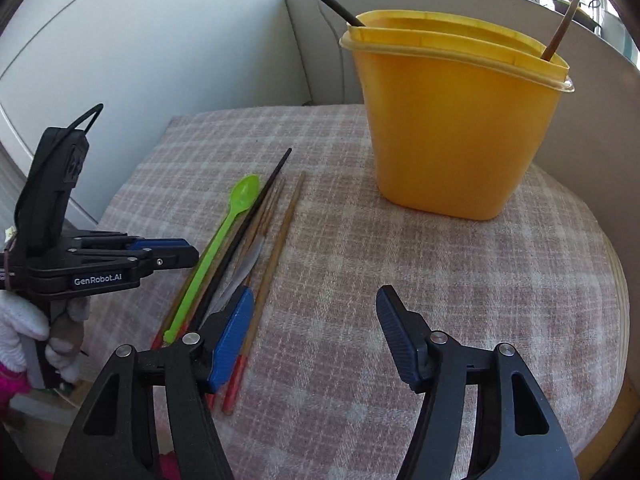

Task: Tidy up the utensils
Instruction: 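Move both open tools back to the utensil row, then grasp a wooden chopstick with the left tool while the right tool grasps another red-tipped chopstick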

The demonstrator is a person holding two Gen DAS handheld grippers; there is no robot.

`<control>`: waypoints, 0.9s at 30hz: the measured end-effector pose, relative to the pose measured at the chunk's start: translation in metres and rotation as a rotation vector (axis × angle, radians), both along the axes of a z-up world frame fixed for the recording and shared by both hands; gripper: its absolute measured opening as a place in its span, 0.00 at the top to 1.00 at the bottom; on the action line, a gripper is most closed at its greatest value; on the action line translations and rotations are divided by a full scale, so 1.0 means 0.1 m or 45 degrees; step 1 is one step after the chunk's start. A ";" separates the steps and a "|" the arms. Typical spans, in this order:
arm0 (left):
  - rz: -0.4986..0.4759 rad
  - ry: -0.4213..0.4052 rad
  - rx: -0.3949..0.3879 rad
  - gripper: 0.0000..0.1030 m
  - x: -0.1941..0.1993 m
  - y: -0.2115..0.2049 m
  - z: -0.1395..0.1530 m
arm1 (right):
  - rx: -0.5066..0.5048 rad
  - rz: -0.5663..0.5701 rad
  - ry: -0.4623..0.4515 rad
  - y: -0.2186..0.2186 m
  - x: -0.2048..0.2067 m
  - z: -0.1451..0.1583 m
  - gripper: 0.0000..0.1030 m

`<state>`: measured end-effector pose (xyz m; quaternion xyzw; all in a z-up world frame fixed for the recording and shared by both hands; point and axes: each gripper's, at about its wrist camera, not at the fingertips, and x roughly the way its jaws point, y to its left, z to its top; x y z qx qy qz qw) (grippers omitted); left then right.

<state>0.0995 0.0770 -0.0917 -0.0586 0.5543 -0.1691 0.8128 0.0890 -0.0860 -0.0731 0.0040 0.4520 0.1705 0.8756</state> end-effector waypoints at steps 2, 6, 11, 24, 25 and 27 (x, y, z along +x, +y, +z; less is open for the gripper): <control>-0.010 -0.006 -0.001 0.85 0.00 -0.04 0.01 | 0.015 -0.004 0.049 0.02 0.07 -0.08 0.50; -0.020 -0.002 0.045 0.87 0.04 -0.13 -0.03 | 0.060 -0.013 0.136 0.04 0.19 -0.22 0.62; -0.018 0.006 0.060 0.88 0.11 -0.17 -0.06 | 0.077 -0.015 0.184 0.10 0.27 -0.30 0.66; -0.016 0.008 0.081 0.93 0.40 -0.35 -0.14 | 0.035 -0.005 0.237 0.41 0.50 -0.31 0.76; -0.017 0.007 0.078 0.93 0.44 -0.33 -0.15 | 0.021 -0.003 0.238 0.44 0.51 -0.31 0.77; -0.019 0.004 0.073 0.93 0.45 -0.30 -0.15 | -0.002 0.003 0.244 0.52 0.54 -0.33 0.77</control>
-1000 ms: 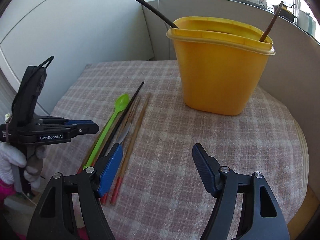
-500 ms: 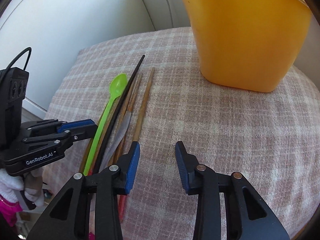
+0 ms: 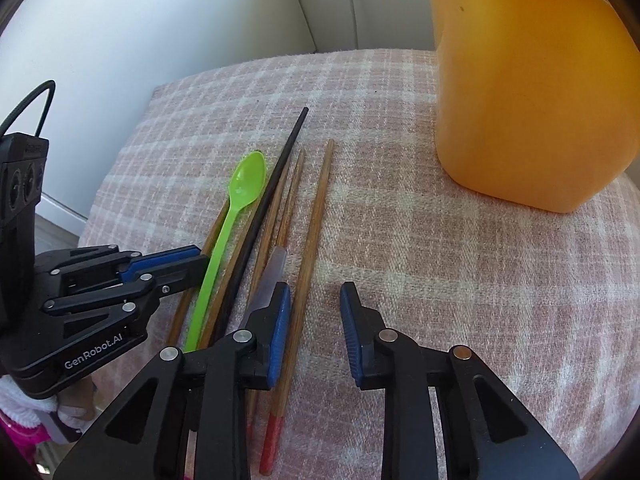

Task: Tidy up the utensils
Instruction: 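Grasp a wooden chopstick with the left tool while the right tool grasps another red-tipped chopstick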

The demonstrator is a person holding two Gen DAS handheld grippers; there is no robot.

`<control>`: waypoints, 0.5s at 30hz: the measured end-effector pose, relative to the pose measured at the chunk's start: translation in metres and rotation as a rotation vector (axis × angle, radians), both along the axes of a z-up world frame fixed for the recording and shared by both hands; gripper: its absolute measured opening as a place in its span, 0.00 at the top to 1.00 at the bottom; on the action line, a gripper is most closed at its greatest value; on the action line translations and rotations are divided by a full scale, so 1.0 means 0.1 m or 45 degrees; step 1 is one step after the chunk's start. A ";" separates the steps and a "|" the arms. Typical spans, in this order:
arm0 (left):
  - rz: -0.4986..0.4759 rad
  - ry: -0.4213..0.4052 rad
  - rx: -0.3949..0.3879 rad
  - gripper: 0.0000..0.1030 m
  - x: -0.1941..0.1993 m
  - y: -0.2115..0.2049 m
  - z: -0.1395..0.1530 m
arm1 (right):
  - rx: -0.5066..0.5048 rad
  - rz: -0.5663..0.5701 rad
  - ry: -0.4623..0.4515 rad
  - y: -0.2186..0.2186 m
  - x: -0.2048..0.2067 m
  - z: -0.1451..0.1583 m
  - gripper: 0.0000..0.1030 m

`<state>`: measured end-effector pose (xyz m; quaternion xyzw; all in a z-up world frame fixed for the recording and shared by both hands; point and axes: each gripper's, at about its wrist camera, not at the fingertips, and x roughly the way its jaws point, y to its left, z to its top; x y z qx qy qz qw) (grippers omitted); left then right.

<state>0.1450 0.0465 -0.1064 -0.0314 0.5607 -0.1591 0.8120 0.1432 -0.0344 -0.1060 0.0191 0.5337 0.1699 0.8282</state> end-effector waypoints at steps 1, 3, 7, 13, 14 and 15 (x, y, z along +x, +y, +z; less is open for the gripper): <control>-0.003 -0.003 -0.001 0.93 0.01 0.05 0.00 | -0.016 0.008 -0.001 0.03 0.00 0.00 0.77; -0.008 -0.009 0.006 0.94 0.02 0.12 0.00 | -0.059 0.019 -0.004 0.07 0.02 -0.01 0.82; -0.008 -0.011 0.030 0.94 -0.01 0.23 0.04 | -0.076 0.030 0.029 0.11 0.10 -0.03 0.90; 0.027 0.046 -0.008 0.94 0.18 0.28 0.07 | -0.094 0.039 0.073 0.08 0.15 -0.02 0.91; 0.032 0.047 -0.023 0.94 0.21 0.32 0.07 | -0.103 0.046 0.071 0.10 0.16 -0.02 0.91; 0.046 0.056 -0.051 0.95 0.24 0.36 0.07 | -0.106 0.049 0.071 0.11 0.16 -0.02 0.92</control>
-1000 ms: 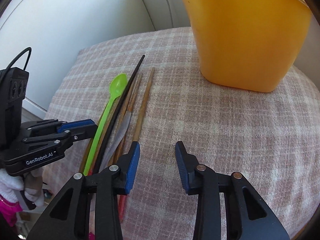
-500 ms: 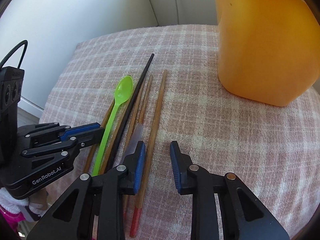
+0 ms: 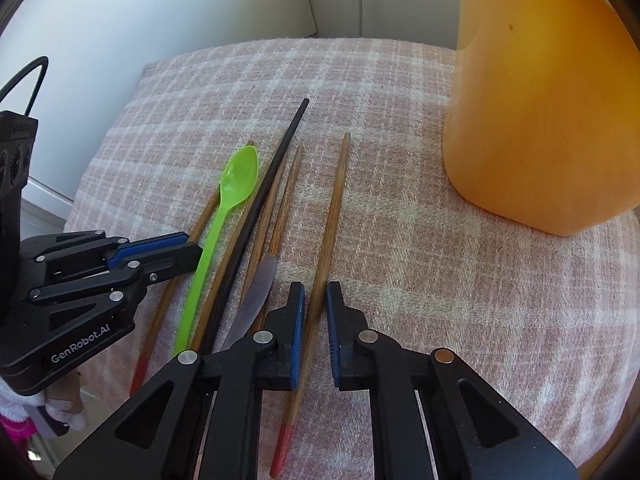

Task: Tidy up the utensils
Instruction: 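Grasp a wooden chopstick with the left tool while the right tool grasps another red-tipped chopstick, then lift both chopsticks and carry them over the yellow container with both tools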

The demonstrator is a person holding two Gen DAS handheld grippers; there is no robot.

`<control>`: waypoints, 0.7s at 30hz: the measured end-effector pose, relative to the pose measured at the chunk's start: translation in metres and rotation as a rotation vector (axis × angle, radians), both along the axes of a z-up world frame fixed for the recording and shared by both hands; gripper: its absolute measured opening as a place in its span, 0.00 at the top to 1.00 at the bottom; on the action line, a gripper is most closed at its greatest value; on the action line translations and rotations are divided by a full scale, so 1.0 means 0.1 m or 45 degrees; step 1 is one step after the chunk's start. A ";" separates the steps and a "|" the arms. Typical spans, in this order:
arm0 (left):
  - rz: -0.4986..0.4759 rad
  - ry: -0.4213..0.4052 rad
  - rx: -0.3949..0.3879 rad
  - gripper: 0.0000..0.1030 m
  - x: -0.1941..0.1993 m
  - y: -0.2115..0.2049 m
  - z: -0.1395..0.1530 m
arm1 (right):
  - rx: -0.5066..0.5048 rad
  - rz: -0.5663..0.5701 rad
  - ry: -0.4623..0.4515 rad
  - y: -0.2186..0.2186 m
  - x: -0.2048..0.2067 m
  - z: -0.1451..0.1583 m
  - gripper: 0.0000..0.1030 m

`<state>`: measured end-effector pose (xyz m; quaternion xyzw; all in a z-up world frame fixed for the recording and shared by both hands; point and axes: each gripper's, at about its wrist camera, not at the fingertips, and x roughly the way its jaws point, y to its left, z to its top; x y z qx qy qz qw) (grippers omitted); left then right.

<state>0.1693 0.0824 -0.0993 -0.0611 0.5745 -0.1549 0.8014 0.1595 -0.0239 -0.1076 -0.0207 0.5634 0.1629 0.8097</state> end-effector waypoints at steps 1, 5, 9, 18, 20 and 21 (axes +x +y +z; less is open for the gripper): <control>0.014 0.006 -0.025 0.95 0.01 0.05 -0.01 | 0.004 -0.001 0.002 -0.01 0.00 0.00 0.92; 0.054 -0.037 -0.039 0.96 -0.01 0.24 0.05 | 0.064 -0.013 0.013 -0.09 0.00 0.02 0.95; 0.090 -0.075 -0.073 0.96 -0.07 0.43 0.16 | 0.120 -0.034 0.002 -0.19 -0.04 0.06 0.95; 0.095 -0.217 -0.143 0.96 -0.22 0.75 0.61 | 0.201 -0.028 -0.111 -0.29 -0.19 0.27 0.95; 0.083 -0.247 -0.146 0.96 -0.33 0.77 0.71 | 0.206 -0.026 -0.147 -0.33 -0.25 0.33 0.95; 0.082 -0.259 -0.150 0.96 -0.34 0.73 0.74 | 0.210 -0.024 -0.166 -0.34 -0.28 0.35 0.95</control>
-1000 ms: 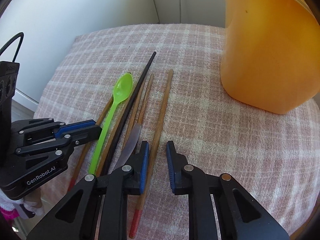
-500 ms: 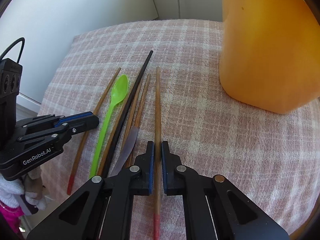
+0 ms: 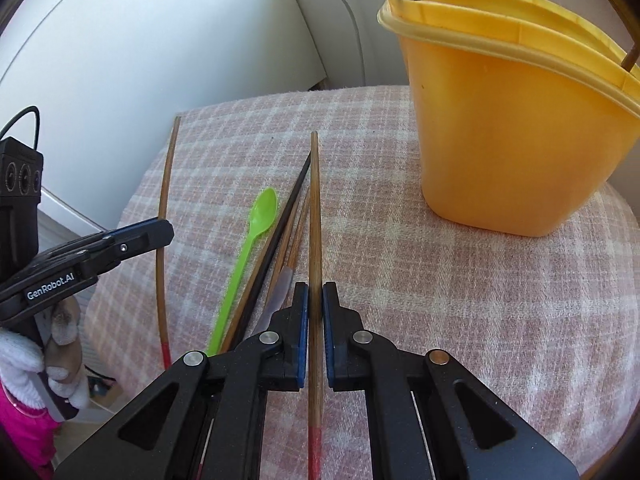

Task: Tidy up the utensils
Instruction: 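Lift both chopsticks and carry them over the yellow container with both tools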

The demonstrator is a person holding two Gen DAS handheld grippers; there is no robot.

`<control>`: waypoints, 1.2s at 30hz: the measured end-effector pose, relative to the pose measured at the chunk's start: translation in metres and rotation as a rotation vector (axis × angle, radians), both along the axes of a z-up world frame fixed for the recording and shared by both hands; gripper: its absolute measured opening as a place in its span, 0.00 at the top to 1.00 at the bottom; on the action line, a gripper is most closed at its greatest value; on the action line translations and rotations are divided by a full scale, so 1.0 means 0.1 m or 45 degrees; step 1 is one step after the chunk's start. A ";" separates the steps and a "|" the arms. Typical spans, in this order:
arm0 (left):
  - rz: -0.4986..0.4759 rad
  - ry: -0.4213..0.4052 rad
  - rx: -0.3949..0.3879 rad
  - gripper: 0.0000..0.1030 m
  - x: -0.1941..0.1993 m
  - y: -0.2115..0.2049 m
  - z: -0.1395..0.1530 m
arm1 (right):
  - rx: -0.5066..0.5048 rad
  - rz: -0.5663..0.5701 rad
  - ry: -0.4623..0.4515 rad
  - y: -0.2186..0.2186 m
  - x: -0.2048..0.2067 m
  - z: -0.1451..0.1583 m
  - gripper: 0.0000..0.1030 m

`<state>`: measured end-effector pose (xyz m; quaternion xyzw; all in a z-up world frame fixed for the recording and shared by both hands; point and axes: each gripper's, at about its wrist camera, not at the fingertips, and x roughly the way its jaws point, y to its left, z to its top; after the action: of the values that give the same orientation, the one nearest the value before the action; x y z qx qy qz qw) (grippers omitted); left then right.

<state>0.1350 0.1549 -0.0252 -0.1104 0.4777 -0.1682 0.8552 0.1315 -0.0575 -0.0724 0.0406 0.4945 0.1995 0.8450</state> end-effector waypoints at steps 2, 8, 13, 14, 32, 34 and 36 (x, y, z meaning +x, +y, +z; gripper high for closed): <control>-0.006 -0.024 -0.008 0.96 -0.03 -0.05 0.08 | -0.005 0.002 -0.035 -0.03 -0.07 0.05 0.95; -0.029 -0.121 -0.003 0.96 -0.16 -0.25 0.27 | -0.026 0.021 -0.161 -0.13 -0.34 0.25 0.95; -0.045 -0.204 -0.006 0.96 -0.16 -0.41 0.48 | -0.002 -0.004 -0.239 -0.33 -0.49 0.46 0.95; -0.046 -0.217 -0.012 0.96 -0.16 -0.42 0.52 | 0.002 -0.012 -0.255 -0.37 -0.52 0.50 0.95; -0.036 -0.443 -0.098 0.96 0.23 -0.72 1.31 | 0.051 -0.166 -0.539 -0.91 -0.50 1.20 0.95; -0.042 -0.460 -0.103 0.96 0.29 -0.77 1.38 | 0.059 -0.175 -0.561 -0.92 -0.47 1.25 0.95; -0.049 -0.470 -0.104 0.96 0.36 -0.83 1.44 | 0.068 -0.181 -0.583 -0.95 -0.42 1.33 0.95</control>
<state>0.1712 0.0718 0.1188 -0.1029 0.3075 -0.2212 0.9197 0.0897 -0.1522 0.0605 0.0515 0.2805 0.1566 0.9456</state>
